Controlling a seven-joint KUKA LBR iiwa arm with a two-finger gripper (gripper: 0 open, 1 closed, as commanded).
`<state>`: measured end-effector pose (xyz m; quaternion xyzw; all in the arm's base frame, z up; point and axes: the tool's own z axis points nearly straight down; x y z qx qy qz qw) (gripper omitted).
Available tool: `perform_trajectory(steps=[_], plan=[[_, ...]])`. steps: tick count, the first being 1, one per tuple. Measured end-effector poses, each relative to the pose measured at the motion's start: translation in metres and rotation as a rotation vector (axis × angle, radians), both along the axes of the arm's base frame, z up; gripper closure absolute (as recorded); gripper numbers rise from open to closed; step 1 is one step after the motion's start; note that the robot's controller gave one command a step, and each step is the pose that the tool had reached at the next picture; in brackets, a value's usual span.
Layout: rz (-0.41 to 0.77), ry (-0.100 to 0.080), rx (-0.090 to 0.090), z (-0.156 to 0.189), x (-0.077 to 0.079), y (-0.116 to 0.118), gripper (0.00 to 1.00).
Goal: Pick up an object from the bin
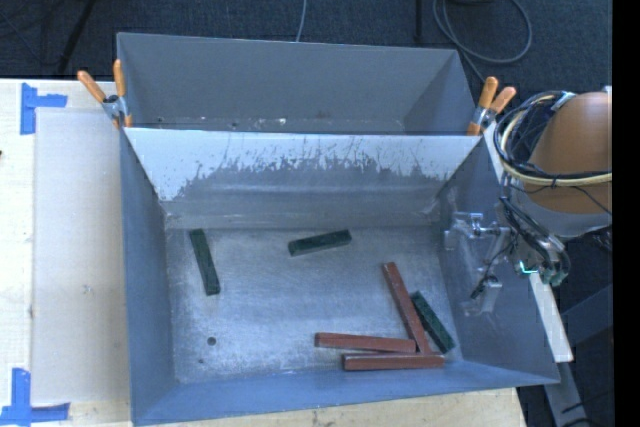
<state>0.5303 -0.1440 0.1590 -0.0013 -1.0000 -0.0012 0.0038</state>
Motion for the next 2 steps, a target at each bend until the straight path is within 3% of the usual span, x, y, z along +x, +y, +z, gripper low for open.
perform_trajectory(steps=[1, 2], plan=[[-0.133, -0.016, -0.002, -0.090, -0.054, 0.047, 0.00], [-0.057, -0.010, -0.001, -0.088, -0.032, 0.101, 0.00]])
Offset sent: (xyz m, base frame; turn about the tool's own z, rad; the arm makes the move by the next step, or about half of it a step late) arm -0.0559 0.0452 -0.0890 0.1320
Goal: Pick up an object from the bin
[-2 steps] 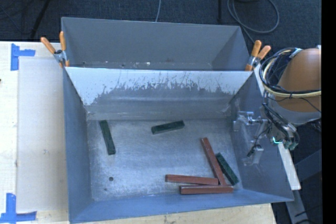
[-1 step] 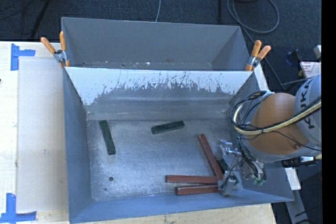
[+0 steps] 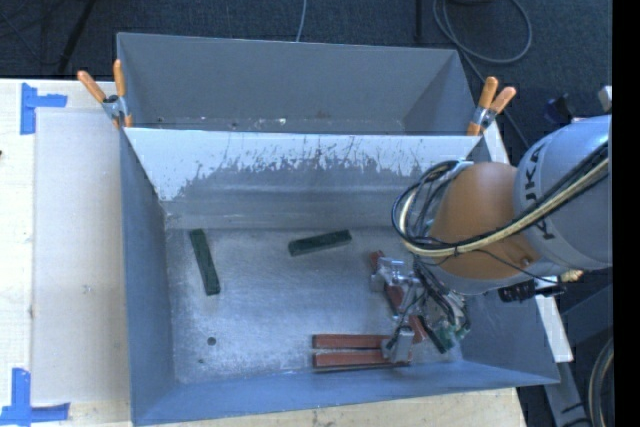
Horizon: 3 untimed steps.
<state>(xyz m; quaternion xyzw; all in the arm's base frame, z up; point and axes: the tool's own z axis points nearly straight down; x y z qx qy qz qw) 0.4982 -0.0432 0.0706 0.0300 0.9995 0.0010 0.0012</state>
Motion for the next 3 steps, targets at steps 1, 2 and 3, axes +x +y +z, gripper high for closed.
perform_trajectory(steps=[1, 2, 3], plan=[[-0.003, 0.001, -0.001, 0.000, -0.001, -0.002, 0.00], [0.202, 0.003, 0.001, 0.000, 0.011, -0.104, 0.00], [-0.060, -0.004, -0.001, 0.077, 0.038, -0.070, 0.00]])
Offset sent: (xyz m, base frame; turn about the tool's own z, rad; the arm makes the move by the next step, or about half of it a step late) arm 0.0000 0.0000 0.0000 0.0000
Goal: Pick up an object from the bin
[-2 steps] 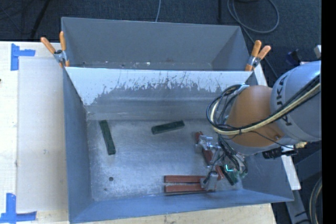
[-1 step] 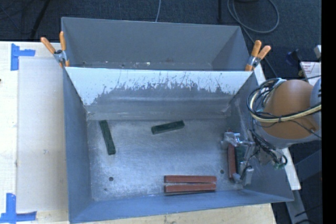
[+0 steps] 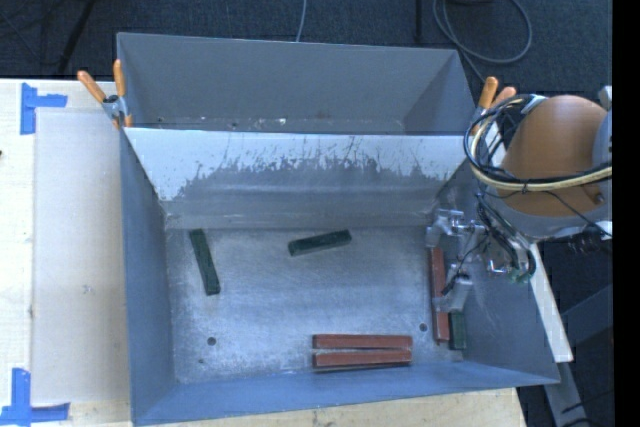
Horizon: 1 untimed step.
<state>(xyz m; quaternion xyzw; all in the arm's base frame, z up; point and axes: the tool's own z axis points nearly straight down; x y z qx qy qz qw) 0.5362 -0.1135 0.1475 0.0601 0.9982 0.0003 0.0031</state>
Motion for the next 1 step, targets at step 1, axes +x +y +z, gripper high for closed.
perform_trajectory(steps=[1], plan=[[0.326, 0.004, -0.001, -0.0287, 0.0801, 0.0363, 0.00]])
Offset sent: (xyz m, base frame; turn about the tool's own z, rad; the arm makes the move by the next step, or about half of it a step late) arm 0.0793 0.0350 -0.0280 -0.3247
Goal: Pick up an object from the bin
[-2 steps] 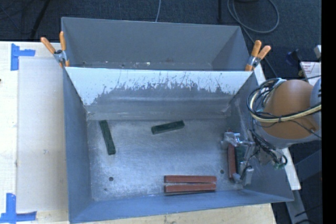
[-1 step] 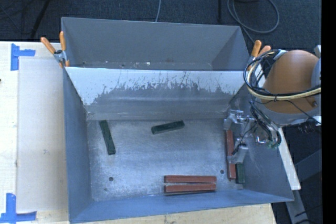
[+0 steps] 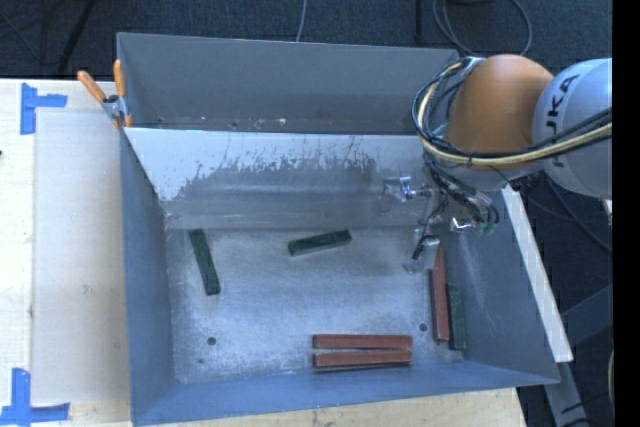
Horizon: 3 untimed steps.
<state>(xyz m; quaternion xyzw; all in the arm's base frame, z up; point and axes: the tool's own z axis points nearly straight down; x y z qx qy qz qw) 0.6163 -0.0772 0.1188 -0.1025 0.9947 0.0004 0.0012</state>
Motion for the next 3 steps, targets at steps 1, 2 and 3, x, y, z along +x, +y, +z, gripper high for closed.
perform_trajectory(steps=[1, 2, 3], plan=[[-0.115, 0.007, 0.003, -0.0517, -0.0038, 0.0672, 0.00], [-0.116, 0.002, 0.000, -0.0492, -0.0024, 0.0639, 1.00], [-0.115, 0.002, -0.001, -0.0494, -0.0026, 0.0638, 0.00]])
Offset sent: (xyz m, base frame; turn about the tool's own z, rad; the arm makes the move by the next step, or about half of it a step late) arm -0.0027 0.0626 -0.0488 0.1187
